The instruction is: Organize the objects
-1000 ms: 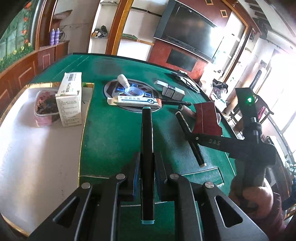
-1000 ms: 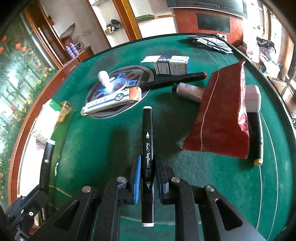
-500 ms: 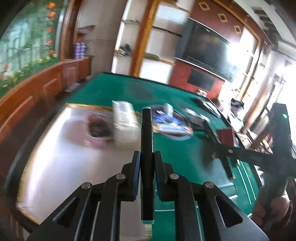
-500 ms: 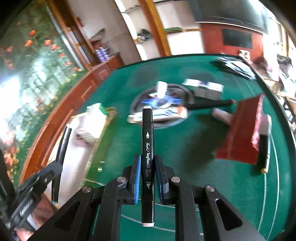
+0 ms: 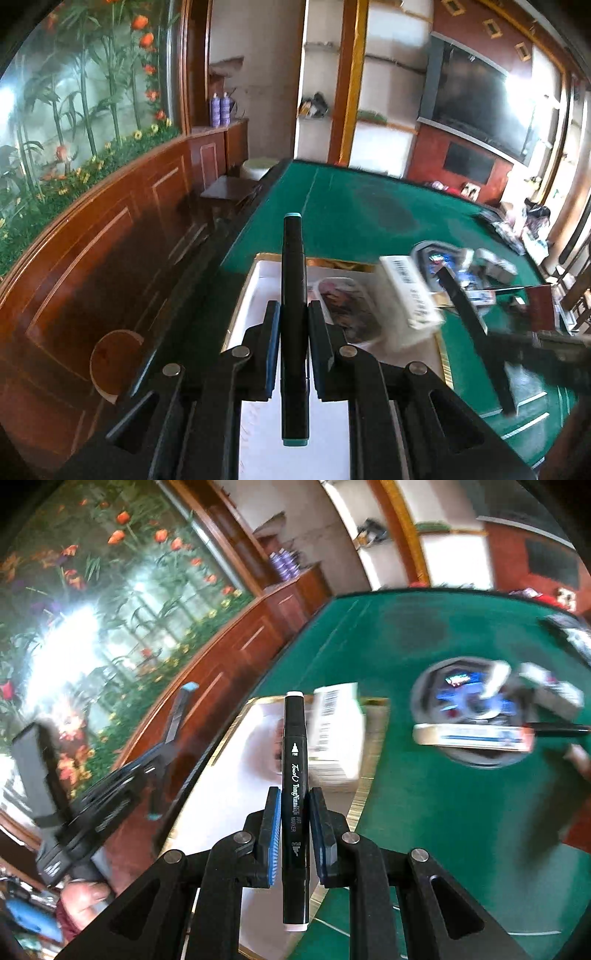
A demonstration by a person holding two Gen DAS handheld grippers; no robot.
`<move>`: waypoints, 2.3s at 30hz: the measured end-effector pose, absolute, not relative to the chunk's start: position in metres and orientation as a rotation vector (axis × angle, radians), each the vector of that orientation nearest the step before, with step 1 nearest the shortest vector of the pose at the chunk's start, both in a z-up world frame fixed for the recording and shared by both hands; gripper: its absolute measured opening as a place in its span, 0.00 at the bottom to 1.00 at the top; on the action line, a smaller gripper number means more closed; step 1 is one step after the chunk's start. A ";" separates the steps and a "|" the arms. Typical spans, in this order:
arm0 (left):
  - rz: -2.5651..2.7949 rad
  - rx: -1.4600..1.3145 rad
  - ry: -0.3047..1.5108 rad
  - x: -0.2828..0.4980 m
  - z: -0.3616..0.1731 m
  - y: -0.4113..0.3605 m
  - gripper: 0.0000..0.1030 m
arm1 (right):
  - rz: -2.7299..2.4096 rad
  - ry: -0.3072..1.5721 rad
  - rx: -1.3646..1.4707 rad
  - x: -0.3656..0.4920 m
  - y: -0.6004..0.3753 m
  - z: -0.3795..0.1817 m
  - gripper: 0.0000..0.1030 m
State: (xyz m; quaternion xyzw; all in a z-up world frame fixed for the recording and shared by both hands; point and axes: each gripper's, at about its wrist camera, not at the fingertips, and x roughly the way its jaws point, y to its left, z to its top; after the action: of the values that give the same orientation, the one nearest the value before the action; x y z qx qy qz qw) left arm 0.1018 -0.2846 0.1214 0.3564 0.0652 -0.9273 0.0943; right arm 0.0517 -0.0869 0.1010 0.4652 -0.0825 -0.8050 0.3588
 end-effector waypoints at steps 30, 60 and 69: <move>-2.685 1.149 0.295 0.038 0.071 -0.302 0.80 | -1.985 -0.077 1.398 0.014 -0.200 0.018 0.53; -2.842 0.952 -0.144 0.069 0.149 -0.137 0.89 | -2.503 -0.166 0.958 0.052 0.046 0.106 0.91; -2.839 1.195 -0.004 -0.003 0.121 -0.091 0.89 | -2.866 -0.246 0.815 0.018 0.155 0.102 0.91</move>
State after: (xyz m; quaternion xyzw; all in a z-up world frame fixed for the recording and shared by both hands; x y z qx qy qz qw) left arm -0.0028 -0.0914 0.1208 0.3878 -0.0012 -0.9212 0.0306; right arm 0.0178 0.1550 0.1023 0.2720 -0.0820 -0.9558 0.0760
